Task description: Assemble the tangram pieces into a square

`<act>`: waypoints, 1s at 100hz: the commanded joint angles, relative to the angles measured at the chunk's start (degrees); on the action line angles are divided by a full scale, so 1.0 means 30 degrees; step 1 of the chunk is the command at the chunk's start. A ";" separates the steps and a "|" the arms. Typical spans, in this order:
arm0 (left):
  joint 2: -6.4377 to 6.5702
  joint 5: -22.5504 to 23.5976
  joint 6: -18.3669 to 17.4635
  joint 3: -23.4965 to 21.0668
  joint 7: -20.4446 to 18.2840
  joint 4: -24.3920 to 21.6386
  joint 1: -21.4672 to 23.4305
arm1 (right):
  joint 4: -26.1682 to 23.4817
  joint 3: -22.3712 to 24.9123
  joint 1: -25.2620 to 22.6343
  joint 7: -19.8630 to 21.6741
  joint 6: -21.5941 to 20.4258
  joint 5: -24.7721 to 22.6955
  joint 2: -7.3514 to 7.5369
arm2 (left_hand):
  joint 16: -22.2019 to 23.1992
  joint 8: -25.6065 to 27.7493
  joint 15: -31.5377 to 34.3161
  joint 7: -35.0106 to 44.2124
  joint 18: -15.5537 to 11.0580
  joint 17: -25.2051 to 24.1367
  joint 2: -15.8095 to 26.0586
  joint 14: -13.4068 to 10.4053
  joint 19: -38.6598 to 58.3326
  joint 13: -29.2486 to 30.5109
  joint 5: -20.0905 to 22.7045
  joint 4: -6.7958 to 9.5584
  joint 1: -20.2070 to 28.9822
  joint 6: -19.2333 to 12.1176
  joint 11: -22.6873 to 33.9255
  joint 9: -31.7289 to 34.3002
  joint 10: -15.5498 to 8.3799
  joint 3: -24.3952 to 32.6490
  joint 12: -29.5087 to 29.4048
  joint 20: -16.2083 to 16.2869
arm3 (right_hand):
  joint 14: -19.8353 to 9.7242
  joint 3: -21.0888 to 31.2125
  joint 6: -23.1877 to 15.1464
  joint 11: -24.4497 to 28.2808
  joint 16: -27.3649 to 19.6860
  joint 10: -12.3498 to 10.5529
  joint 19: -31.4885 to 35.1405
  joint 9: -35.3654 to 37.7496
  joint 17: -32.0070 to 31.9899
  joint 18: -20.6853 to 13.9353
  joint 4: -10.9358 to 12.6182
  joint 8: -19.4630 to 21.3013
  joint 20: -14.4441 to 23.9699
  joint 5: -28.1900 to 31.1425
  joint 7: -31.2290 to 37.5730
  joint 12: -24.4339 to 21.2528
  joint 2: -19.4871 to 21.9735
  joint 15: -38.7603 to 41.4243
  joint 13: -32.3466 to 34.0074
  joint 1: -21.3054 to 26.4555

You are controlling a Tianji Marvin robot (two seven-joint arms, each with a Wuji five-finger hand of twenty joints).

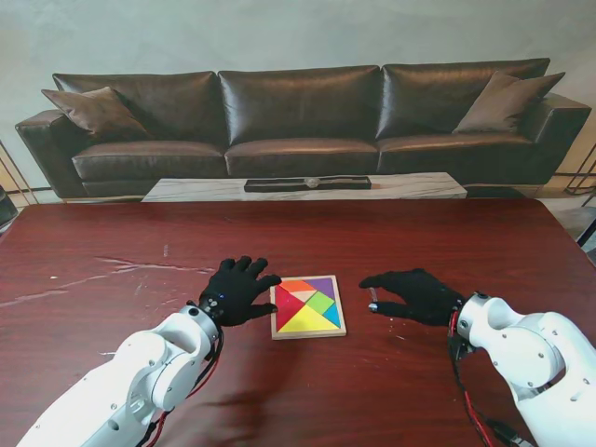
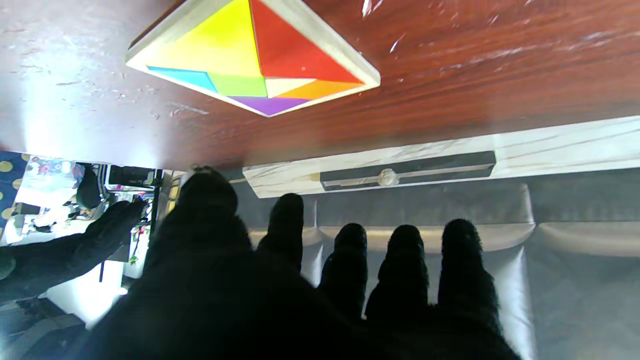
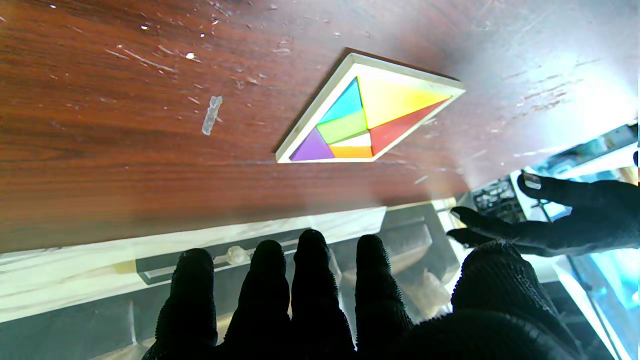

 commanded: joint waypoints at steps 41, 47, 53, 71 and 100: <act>0.0292 0.0259 0.1212 -0.2276 -0.1512 -0.2378 0.3198 | -0.0264 0.0141 -0.0687 -0.0381 0.0635 -0.0123 -0.0202 | -0.1682 -0.0934 -0.0929 -0.2483 -0.1998 -0.0479 0.1047 -0.1621 -0.3010 -0.0612 -0.1171 0.0771 -0.1129 0.1865 -0.0627 0.0417 -0.0038 -0.0388 -0.1378 -0.2737 | -0.0882 0.0044 0.0820 -0.1616 -0.0245 0.0029 -0.0931 -0.0841 -0.0259 -0.1672 0.0461 -0.1115 -0.0619 -0.0565 -0.0967 -0.0929 -0.0023 0.0239 -0.1486 -0.0720; 0.0277 0.0116 0.1336 -0.2501 -0.1500 -0.2519 0.3491 | -0.0340 0.0186 -0.0764 -0.0351 0.0713 -0.0086 -0.0205 | -0.1728 -0.0922 -0.0951 -0.2470 -0.2120 -0.0500 0.1063 -0.1638 -0.3054 -0.0701 -0.1082 0.0776 -0.1094 0.1852 -0.0612 0.0285 0.0017 -0.0371 -0.1416 -0.2807 | -0.0911 0.0043 0.0834 -0.1653 -0.0263 0.0015 -0.0983 -0.0792 -0.0233 -0.1700 0.0459 -0.1165 -0.0639 -0.0520 -0.0974 -0.0948 -0.0051 0.0305 -0.1466 -0.0724; 0.0269 0.0050 0.1434 -0.2720 -0.1517 -0.2655 0.3771 | -0.0388 0.0220 -0.0843 -0.0405 0.0746 -0.0067 -0.0221 | -0.1753 -0.0917 -0.0948 -0.2484 -0.2171 -0.0499 0.1070 -0.1655 -0.3085 -0.0727 -0.1089 0.0778 -0.1099 0.1889 -0.0605 0.0170 0.0041 -0.0379 -0.1438 -0.2858 | -0.0938 0.0045 0.0824 -0.1666 -0.0274 0.0067 -0.1010 -0.0647 -0.0179 -0.1737 0.0458 -0.1202 -0.0649 -0.0458 -0.0958 -0.0960 -0.0064 0.0379 -0.1422 -0.0731; 0.0223 -0.0088 0.1622 -0.3147 -0.1221 -0.2774 0.4371 | -0.0617 0.0274 -0.1063 -0.0361 0.0839 -0.0064 -0.0222 | -0.1807 -0.0814 -0.0935 -0.2301 -0.2179 -0.0486 0.1093 -0.1681 -0.3159 -0.0768 -0.0625 0.0793 -0.1062 0.1878 -0.0582 -0.0056 0.0044 -0.0375 -0.1483 -0.2996 | -0.0878 0.0035 0.0838 -0.1827 -0.0344 0.0121 -0.1087 -0.0418 -0.0102 -0.1762 0.0451 -0.1303 -0.0667 -0.0327 -0.0874 -0.1034 -0.0086 0.0476 -0.1353 -0.0793; 0.0162 -0.0145 0.1782 -0.3304 -0.0648 -0.2698 0.4686 | -0.0703 0.0224 -0.1047 -0.0224 0.0870 -0.0055 -0.0201 | -0.1822 -0.0773 -0.0916 -0.2209 -0.2155 -0.0413 0.1112 -0.1632 -0.3193 -0.0755 -0.0501 0.0795 -0.1015 0.1658 -0.0518 -0.0066 0.0000 -0.0383 -0.1458 -0.3075 | -0.0875 0.0061 0.0749 -0.1869 -0.0414 0.0107 -0.1147 -0.0205 -0.0035 -0.1607 0.0455 -0.1397 -0.0669 -0.0261 -0.0705 -0.1029 -0.0076 0.0516 -0.1305 -0.0794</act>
